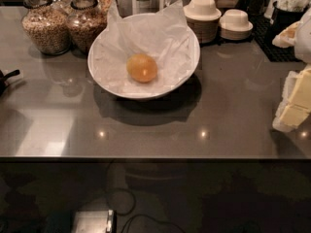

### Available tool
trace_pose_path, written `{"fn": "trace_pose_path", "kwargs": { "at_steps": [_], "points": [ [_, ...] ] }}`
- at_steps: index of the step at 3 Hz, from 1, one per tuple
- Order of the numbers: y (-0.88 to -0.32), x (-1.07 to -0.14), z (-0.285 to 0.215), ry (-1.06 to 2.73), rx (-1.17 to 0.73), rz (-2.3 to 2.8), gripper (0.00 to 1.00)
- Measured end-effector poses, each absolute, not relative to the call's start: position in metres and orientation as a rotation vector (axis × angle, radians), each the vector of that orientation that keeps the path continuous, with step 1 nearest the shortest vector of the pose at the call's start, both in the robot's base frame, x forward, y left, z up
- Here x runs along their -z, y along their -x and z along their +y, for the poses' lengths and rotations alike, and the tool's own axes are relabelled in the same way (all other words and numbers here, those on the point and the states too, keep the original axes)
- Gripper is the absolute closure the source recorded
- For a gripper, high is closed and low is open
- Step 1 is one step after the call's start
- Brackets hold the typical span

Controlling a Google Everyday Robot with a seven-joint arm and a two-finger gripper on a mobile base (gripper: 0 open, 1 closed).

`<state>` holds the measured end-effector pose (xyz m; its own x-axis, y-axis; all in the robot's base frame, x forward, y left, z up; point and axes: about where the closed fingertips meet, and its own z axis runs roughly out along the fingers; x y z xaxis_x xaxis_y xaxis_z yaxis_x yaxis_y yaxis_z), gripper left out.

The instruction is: Pick orange from white bowl

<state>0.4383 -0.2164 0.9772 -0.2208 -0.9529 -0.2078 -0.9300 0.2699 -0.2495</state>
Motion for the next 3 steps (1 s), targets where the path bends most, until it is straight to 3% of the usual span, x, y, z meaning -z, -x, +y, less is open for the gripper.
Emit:
{"fn": "trace_pose_path", "kwargs": {
  "at_steps": [1,3],
  "points": [
    [-0.439,-0.978,-0.215,1.723,0.103,2.221,0.0],
    [-0.46,-0.995,-0.133,1.846,0.027,1.953,0.0]
  ]
}}
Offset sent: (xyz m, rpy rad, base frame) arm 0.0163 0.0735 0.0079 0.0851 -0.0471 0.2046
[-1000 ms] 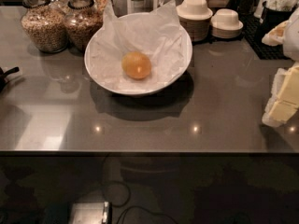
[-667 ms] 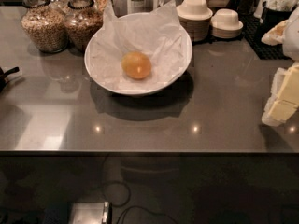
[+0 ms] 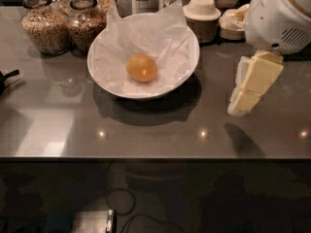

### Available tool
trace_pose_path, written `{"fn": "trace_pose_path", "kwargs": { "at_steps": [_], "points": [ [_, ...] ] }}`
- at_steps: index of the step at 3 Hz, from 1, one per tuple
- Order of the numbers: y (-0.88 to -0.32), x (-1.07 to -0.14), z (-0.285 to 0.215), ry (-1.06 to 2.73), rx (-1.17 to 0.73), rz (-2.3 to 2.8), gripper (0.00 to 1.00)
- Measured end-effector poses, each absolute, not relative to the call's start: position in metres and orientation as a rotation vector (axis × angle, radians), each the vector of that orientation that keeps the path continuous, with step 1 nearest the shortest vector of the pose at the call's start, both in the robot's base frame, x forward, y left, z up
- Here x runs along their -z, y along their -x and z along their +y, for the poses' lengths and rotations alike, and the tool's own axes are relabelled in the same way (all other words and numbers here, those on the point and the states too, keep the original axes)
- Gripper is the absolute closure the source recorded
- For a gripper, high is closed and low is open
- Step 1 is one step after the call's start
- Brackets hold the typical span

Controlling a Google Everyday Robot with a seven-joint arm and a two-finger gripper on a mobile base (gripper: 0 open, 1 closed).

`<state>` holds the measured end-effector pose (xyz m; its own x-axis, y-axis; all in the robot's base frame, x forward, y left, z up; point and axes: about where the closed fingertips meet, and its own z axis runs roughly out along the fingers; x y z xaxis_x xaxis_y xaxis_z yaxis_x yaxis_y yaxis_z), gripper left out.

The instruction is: Pick orange from white bowl

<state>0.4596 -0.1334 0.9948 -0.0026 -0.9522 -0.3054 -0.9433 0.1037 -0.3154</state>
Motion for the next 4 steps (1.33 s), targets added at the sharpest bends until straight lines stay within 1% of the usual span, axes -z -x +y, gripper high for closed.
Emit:
{"fn": "trace_pose_path", "kwargs": {
  "at_steps": [1,4],
  "points": [
    [-0.487,-0.998,-0.094,1.857,-0.002,1.86,0.0],
    [-0.595,-0.986,-0.007,1.873,-0.078,1.837,0.0]
  ]
}}
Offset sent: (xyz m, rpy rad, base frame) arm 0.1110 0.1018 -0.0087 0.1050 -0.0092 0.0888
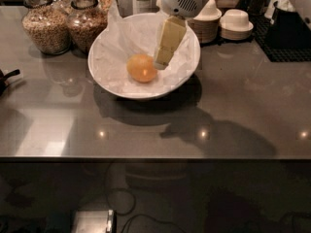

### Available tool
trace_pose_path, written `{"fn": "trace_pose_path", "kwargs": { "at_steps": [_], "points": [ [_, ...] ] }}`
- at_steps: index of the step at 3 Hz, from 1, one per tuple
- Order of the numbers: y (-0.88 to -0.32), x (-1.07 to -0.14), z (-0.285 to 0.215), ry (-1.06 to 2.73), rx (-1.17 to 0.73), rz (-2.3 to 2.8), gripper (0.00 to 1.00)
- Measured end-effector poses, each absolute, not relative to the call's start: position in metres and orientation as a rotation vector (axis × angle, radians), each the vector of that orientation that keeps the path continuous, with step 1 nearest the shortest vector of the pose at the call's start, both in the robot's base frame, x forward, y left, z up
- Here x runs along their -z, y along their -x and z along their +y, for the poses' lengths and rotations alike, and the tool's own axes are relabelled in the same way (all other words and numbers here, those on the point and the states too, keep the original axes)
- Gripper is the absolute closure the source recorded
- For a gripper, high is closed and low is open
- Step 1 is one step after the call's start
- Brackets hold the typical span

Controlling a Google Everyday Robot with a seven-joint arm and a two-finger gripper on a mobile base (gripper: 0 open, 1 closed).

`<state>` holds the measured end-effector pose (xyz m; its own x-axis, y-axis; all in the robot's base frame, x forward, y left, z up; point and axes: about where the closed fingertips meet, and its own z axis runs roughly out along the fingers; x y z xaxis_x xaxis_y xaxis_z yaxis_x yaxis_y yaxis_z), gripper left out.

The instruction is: Pick orange from white bowl

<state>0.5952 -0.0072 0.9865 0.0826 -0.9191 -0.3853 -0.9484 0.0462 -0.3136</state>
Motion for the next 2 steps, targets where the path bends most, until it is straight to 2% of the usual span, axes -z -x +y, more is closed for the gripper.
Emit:
{"fn": "trace_pose_path", "kwargs": {
  "at_steps": [2],
  "points": [
    [-0.604,-0.971,-0.002,1.813,-0.119,1.872,0.0]
  ]
}}
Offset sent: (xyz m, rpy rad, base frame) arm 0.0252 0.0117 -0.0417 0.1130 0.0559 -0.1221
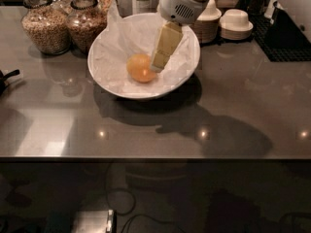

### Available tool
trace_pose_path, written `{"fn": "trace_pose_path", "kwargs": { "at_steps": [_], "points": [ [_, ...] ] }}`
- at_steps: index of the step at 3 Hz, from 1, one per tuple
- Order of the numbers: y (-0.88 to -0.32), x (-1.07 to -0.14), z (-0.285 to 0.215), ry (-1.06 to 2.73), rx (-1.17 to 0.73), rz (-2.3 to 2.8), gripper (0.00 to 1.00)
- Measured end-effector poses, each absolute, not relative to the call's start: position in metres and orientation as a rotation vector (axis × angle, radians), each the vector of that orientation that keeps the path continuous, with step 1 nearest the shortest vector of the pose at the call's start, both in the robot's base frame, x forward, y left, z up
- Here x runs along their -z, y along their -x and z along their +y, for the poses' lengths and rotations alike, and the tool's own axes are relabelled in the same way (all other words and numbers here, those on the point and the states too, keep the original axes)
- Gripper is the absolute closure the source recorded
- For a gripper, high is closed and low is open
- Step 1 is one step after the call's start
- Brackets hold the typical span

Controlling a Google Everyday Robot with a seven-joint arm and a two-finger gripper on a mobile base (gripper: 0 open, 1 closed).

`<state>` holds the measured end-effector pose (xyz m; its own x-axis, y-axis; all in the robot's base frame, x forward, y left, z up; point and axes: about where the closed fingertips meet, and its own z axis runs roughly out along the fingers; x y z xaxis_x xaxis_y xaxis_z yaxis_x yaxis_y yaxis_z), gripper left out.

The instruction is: Pick orange from white bowl

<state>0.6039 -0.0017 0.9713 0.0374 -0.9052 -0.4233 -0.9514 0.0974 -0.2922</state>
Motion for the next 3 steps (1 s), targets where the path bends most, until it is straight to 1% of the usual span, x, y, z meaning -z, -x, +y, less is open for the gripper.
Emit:
{"fn": "trace_pose_path", "kwargs": {
  "at_steps": [2,3],
  "points": [
    [-0.633,-0.921,0.028,1.767,-0.313,1.899,0.0],
    [-0.638,-0.898,0.035,1.756,-0.374,1.937,0.18]
  ]
}}
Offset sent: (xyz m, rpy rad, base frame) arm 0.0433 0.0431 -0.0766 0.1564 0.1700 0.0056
